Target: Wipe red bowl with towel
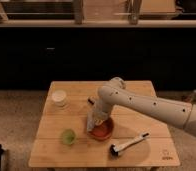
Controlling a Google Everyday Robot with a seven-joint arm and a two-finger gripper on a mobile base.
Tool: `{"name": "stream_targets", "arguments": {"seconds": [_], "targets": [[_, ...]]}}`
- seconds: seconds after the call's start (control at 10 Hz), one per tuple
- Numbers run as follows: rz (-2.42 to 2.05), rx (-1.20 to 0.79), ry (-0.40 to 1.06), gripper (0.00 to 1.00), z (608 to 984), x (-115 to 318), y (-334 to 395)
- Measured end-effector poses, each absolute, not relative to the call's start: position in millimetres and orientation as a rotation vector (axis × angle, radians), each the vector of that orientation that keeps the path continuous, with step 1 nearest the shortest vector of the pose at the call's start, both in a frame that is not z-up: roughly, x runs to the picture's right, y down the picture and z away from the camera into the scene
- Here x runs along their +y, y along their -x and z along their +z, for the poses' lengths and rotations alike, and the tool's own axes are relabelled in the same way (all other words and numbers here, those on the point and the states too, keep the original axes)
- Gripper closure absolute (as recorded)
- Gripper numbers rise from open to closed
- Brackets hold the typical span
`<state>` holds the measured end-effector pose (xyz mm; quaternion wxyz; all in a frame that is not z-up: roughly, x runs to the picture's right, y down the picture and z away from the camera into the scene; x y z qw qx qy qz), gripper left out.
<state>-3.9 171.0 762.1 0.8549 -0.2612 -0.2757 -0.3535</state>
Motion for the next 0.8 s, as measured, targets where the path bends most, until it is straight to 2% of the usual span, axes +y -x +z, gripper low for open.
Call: {"name": "stream_targets", "arguments": {"seconds": [0.8], "targets": [[-0.672, -0.569, 0.603, 1.00, 758.9, 210.2, -31.1]]}}
